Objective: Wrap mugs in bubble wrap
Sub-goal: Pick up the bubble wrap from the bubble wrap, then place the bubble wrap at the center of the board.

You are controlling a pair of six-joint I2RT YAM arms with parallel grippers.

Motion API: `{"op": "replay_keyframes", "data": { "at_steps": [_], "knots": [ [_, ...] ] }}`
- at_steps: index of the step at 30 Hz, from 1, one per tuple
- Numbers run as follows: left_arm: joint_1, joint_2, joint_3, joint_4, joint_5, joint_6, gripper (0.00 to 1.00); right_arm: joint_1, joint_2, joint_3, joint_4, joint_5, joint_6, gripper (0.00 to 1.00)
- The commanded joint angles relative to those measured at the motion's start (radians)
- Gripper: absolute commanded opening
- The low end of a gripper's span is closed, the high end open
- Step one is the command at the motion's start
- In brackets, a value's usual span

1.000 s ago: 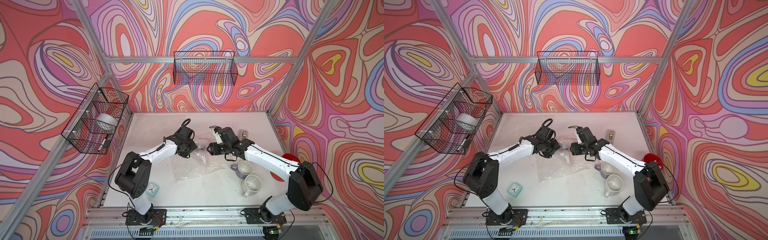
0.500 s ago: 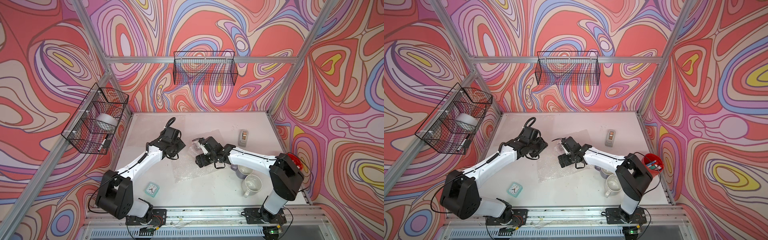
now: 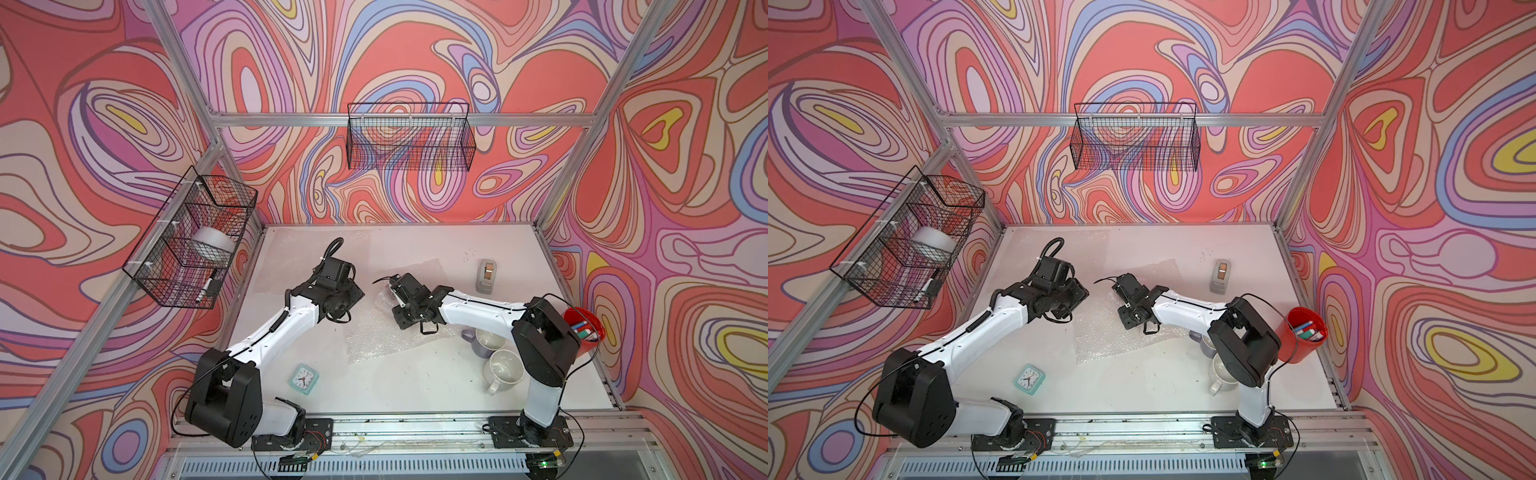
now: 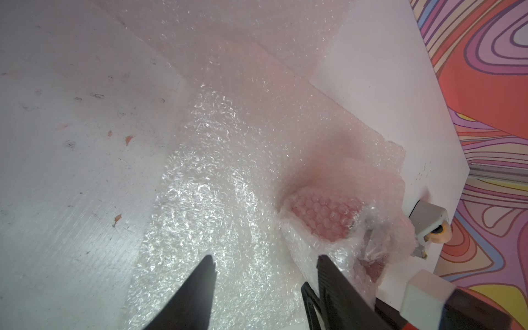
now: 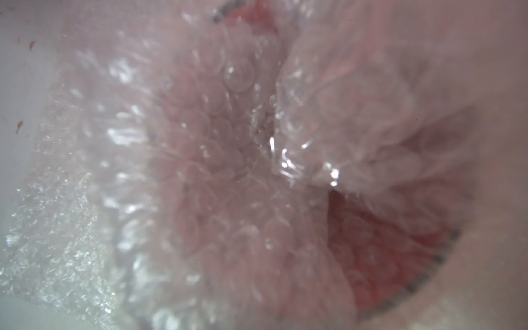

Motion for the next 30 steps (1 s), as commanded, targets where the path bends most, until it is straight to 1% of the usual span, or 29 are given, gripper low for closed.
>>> {"op": "replay_keyframes", "data": {
  "at_steps": [1, 5, 11, 13, 16, 19, 23, 25, 27, 30],
  "knots": [
    [0.005, 0.002, -0.010, -0.001, 0.000, 0.009, 0.59, 0.002, 0.012, 0.026, 0.007, 0.034, -0.010, 0.34],
    [0.005, 0.007, -0.007, -0.001, 0.012, 0.044, 0.59, 0.002, -0.005, 0.031, 0.000, 0.024, -0.013, 0.20],
    [0.006, 0.036, 0.020, 0.042, 0.087, 0.207, 0.60, -0.001, -0.055, 0.053, -0.003, 0.024, -0.008, 0.01],
    [0.007, 0.035, 0.026, 0.063, 0.101, 0.273, 0.64, -0.008, -0.071, 0.077, -0.009, 0.030, -0.007, 0.00],
    [0.005, 0.022, 0.022, 0.115, 0.106, 0.352, 0.75, -0.053, -0.078, 0.128, -0.040, 0.041, -0.007, 0.00],
    [-0.005, 0.023, 0.026, 0.162, 0.102, 0.419, 0.98, -0.146, -0.066, 0.174, -0.073, 0.055, -0.008, 0.00],
    [-0.069, 0.060, 0.068, 0.163, 0.025, 0.524, 1.00, -0.326, -0.018, 0.241, -0.093, 0.037, -0.001, 0.00],
    [-0.112, 0.083, 0.083, 0.177, -0.001, 0.568, 1.00, -0.412, 0.036, 0.313, -0.135, 0.017, 0.006, 0.00],
    [-0.140, 0.107, 0.086, 0.218, 0.001, 0.590, 1.00, -0.485, 0.095, 0.380, -0.149, 0.018, -0.005, 0.00],
    [-0.146, 0.149, 0.088, 0.253, 0.031, 0.589, 1.00, -0.564, 0.195, 0.520, -0.189, 0.020, -0.021, 0.00]
  ]
}}
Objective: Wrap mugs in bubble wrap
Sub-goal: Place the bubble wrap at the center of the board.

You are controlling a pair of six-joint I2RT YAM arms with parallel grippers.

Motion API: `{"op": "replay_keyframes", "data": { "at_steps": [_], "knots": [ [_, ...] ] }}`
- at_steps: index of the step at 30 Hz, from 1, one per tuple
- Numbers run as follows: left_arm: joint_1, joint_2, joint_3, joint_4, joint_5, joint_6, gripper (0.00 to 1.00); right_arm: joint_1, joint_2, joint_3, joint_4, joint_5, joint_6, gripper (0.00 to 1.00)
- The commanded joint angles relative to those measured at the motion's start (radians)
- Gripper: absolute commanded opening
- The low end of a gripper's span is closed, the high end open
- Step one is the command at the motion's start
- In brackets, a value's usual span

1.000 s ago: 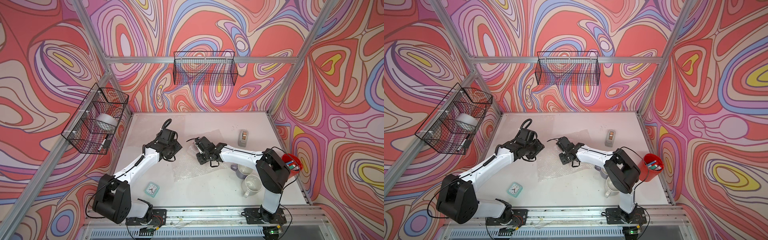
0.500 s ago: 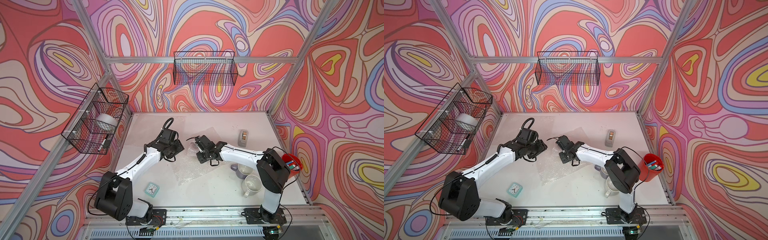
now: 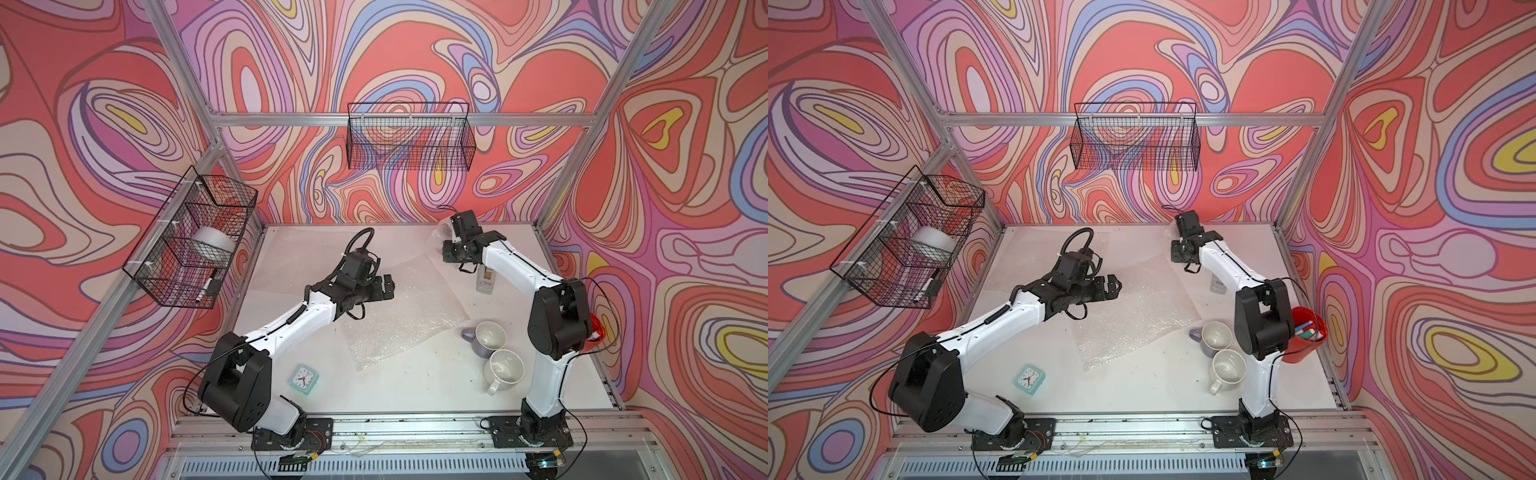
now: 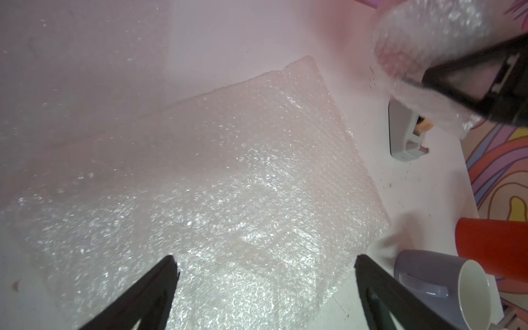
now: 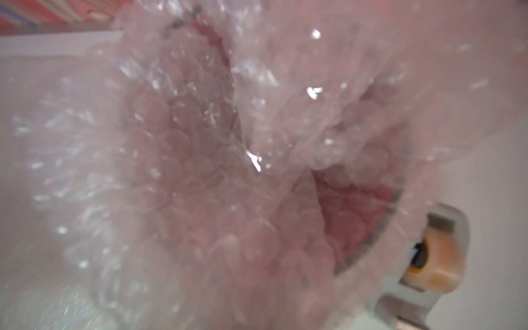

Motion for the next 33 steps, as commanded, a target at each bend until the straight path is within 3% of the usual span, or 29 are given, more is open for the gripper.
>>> {"op": "replay_keyframes", "data": {
  "at_steps": [1, 8, 14, 17, 20, 23, 25, 28, 33],
  "knots": [
    [0.001, 0.052, 0.022, 0.045, 0.000, 0.057, 1.00, -0.052, 0.097, 0.138, -0.038, 0.002, -0.025, 0.00],
    [0.001, 0.067, 0.007, 0.025, 0.027, 0.039, 1.00, -0.125, 0.344, 0.470, -0.188, 0.047, -0.065, 0.00],
    [0.001, 0.063, -0.002, -0.031, 0.013, 0.032, 1.00, -0.137, 0.434, 0.585, -0.246, 0.036, -0.087, 0.00],
    [0.004, 0.057, -0.020, -0.053, -0.003, 0.004, 0.99, -0.139, 0.420, 0.575, -0.238, 0.022, -0.088, 0.28],
    [0.006, 0.023, -0.074, -0.041, -0.024, -0.059, 0.83, -0.138, 0.353, 0.525, -0.205, 0.004, -0.083, 0.57],
    [0.006, -0.022, -0.130, -0.028, -0.033, -0.106, 0.79, -0.135, 0.240, 0.429, -0.171, 0.007, -0.069, 0.69],
    [0.007, -0.050, -0.163, -0.035, -0.047, -0.127, 0.74, -0.115, 0.132, 0.293, -0.117, 0.031, -0.059, 0.69],
    [0.019, -0.081, -0.209, -0.035, -0.042, -0.154, 0.68, -0.046, -0.032, 0.072, -0.033, 0.056, -0.055, 0.58],
    [0.022, -0.092, -0.247, -0.065, -0.040, -0.190, 0.61, 0.045, -0.121, -0.141, 0.012, -0.104, -0.031, 0.39]
  ]
}}
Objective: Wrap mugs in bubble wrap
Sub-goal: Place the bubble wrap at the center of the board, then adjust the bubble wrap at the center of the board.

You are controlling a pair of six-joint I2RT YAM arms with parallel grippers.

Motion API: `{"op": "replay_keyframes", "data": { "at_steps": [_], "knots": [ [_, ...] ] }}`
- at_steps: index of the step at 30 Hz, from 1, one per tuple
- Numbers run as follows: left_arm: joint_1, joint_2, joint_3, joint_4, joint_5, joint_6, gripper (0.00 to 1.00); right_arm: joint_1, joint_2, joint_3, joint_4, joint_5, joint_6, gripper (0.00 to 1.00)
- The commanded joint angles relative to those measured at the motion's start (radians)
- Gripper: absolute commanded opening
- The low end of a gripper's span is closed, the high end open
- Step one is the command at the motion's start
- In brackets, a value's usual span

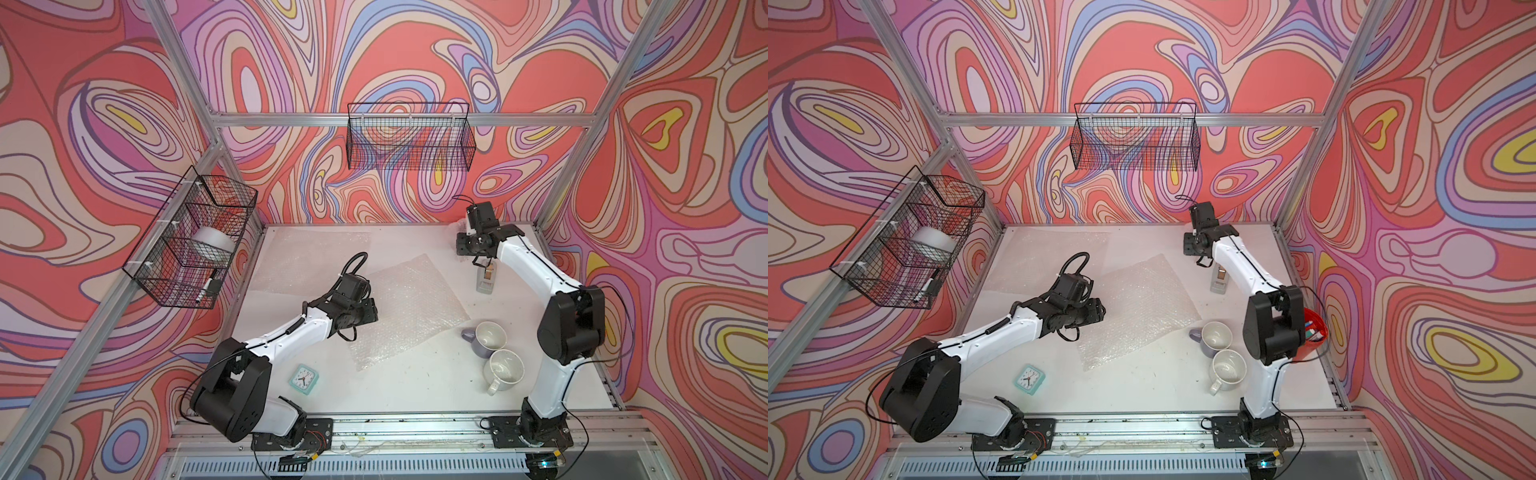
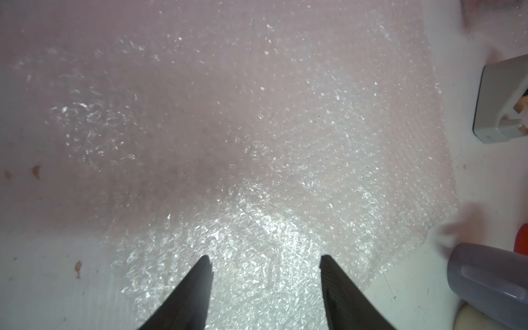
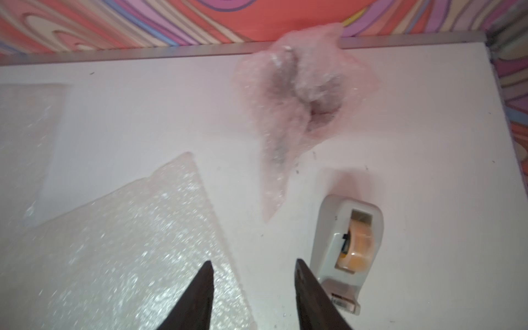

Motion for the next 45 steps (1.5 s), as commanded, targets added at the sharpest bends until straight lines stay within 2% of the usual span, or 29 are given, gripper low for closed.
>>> {"op": "replay_keyframes", "data": {
  "at_steps": [1, 3, 7, 13, 18, 23, 29, 39, 43, 45],
  "knots": [
    [0.006, -0.019, -0.028, -0.040, -0.015, -0.048, 0.58, 0.051, 0.032, -0.094, 0.048, -0.130, 0.018, 0.36],
    [0.006, -0.011, -0.031, -0.056, -0.012, -0.056, 0.56, 0.061, 0.072, -0.092, 0.036, -0.159, 0.017, 0.29],
    [0.006, -0.007, -0.043, -0.080, -0.018, -0.069, 0.52, 0.062, 0.173, -0.030, 0.005, -0.217, 0.004, 0.21],
    [0.006, 0.005, -0.061, -0.101, -0.025, -0.094, 0.51, 0.062, 0.329, 0.085, -0.071, -0.194, 0.000, 0.14],
    [0.005, 0.017, -0.067, -0.100, -0.024, -0.104, 0.51, 0.062, 0.378, 0.101, -0.109, -0.149, 0.013, 0.11],
    [0.007, 0.067, -0.052, -0.089, -0.018, -0.099, 0.51, 0.060, 0.359, 0.031, -0.135, -0.076, 0.066, 0.09],
    [0.018, 0.146, -0.011, -0.067, 0.004, -0.070, 0.51, 0.059, 0.271, -0.116, -0.122, -0.037, 0.133, 0.09],
    [0.103, 0.334, 0.176, -0.111, 0.038, 0.028, 0.51, 0.057, 0.149, -0.264, -0.120, -0.041, 0.198, 0.09],
    [0.104, 0.342, 0.212, -0.117, 0.069, 0.042, 0.51, 0.056, 0.130, -0.278, -0.117, -0.030, 0.202, 0.10],
    [0.104, 0.317, 0.206, -0.106, 0.090, 0.047, 0.53, 0.057, 0.109, -0.271, -0.097, -0.029, 0.200, 0.15]
  ]
}}
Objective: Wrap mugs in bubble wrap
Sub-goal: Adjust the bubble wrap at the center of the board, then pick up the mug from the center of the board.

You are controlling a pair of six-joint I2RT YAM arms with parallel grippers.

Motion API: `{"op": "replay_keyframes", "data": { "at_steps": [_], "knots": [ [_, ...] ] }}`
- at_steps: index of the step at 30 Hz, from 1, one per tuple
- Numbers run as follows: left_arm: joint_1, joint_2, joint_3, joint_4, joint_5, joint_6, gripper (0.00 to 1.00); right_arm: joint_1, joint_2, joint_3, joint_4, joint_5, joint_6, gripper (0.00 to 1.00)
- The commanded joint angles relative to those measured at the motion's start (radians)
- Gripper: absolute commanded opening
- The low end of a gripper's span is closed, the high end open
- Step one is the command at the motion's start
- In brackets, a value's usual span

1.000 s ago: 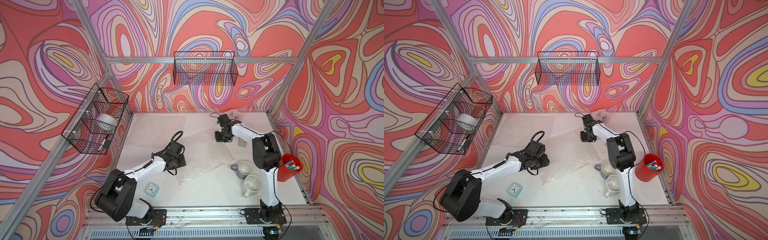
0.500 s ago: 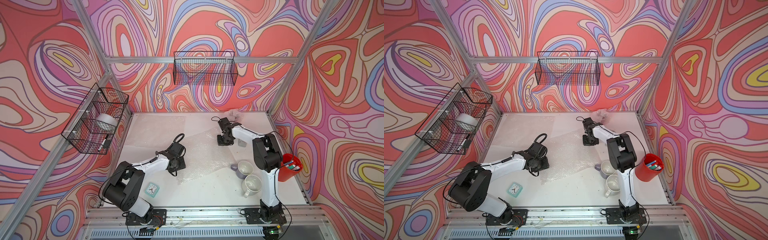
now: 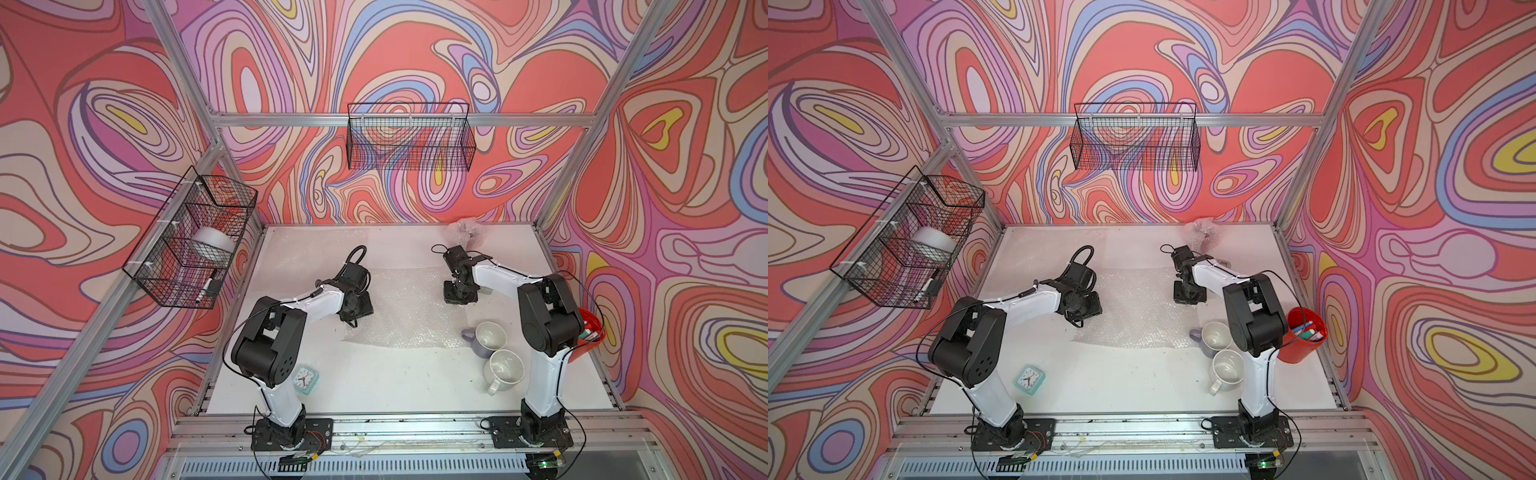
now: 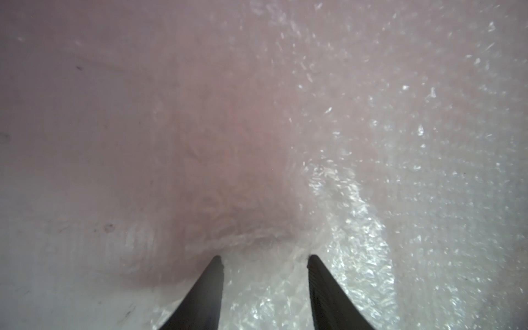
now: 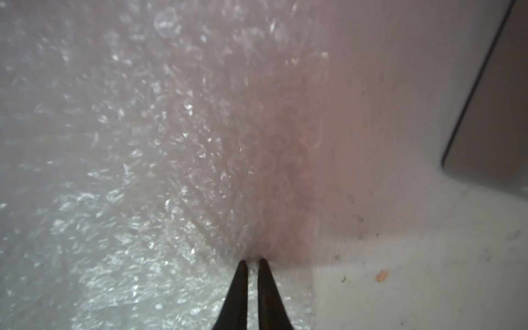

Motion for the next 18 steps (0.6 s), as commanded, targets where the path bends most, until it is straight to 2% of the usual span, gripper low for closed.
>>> {"op": "replay_keyframes", "data": {
  "at_steps": [1, 7, 10, 13, 15, 16, 18],
  "knots": [
    [-0.001, -0.035, 0.007, -0.031, 0.039, 0.031, 0.56, -0.003, -0.060, -0.011, 0.006, 0.023, 0.014, 0.19],
    [0.011, -0.228, 0.025, -0.069, 0.007, 0.059, 0.76, 0.012, -0.257, -0.039, 0.159, 0.002, -0.005, 0.52],
    [0.030, -0.318, 0.010, -0.078, 0.001, 0.062, 0.86, 0.074, -0.296, -0.049, 0.186, 0.002, -0.030, 0.54],
    [0.046, -0.389, -0.010, -0.077, 0.013, 0.081, 0.91, 0.087, -0.332, -0.087, 0.196, 0.003, 0.017, 0.55],
    [0.044, -0.422, -0.014, -0.074, 0.026, 0.106, 0.94, 0.086, -0.350, -0.095, 0.137, 0.092, 0.051, 0.60],
    [0.041, -0.432, -0.016, -0.068, 0.030, 0.113, 0.95, 0.086, -0.361, -0.096, 0.096, 0.160, 0.072, 0.60],
    [0.018, -0.440, -0.020, -0.042, 0.029, 0.133, 0.96, 0.082, -0.401, -0.124, 0.064, 0.220, 0.087, 0.60]
  ]
}}
